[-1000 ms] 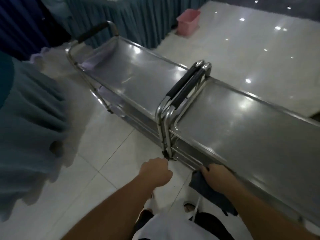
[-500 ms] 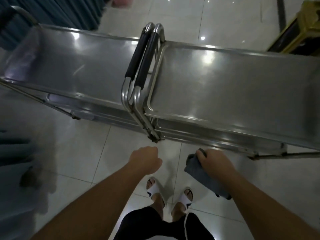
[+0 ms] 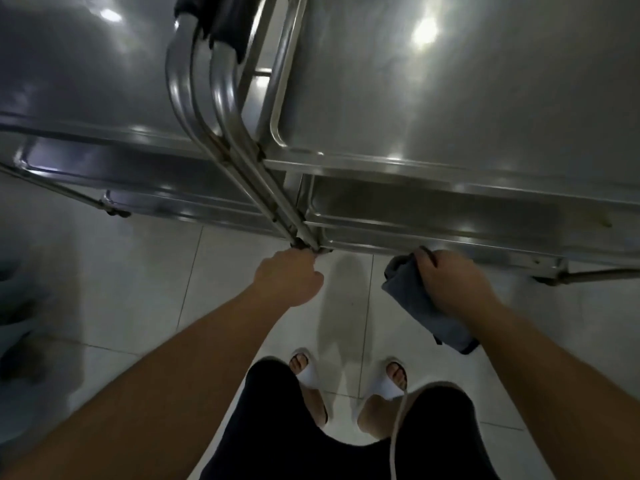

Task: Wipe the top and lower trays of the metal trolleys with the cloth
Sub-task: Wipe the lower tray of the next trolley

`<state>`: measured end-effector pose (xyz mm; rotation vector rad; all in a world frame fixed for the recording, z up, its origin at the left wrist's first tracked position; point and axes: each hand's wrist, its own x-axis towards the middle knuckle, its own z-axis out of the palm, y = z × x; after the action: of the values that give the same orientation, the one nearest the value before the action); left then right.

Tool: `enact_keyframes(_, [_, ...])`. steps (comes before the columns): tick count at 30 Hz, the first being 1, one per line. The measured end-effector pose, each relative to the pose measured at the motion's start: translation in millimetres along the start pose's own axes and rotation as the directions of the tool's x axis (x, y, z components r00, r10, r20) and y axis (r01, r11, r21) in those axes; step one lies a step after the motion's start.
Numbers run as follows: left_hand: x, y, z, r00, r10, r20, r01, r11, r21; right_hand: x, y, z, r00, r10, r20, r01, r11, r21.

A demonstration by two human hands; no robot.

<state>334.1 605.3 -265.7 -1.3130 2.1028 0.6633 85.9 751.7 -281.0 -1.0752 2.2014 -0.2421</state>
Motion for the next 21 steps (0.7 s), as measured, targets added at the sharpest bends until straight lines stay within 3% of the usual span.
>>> enact_keyframes(5, [66.0, -25.2, 39.2, 1.000, -0.004, -0.021, 0.005, 0.998, 0.055, 62.6, -9.1, 47.1, 0.999, -0.032, -0.013, 0.032, 0.999, -0.019])
enact_keyframes(9, [109.2, -38.1, 64.8, 0.993, 0.032, -0.112, -0.025, 0.998, 0.058, 112.7, -11.4, 69.0, 0.989, -0.117, -0.094, 0.115, 0.993, -0.017])
enact_keyframes(14, [165.9, -45.1, 92.5, 0.976, 0.043, -0.213, -0.035, 0.999, 0.041, 173.9, -9.7, 90.0, 0.973, -0.151, -0.172, 0.116, 0.973, -0.198])
enact_keyframes(17, [194.4, -52.2, 116.2, 0.969, 0.051, -0.240, -0.051, 0.999, 0.006, 196.7, -2.4, 112.8, 0.954, -0.107, -0.279, 0.081, 0.991, -0.103])
enact_keyframes(21, [214.9, -63.5, 134.8, 0.950, 0.082, -0.302, -0.100, 0.994, -0.044, 208.6, -7.0, 117.9, 0.910, -0.163, -0.381, 0.163, 0.986, -0.032])
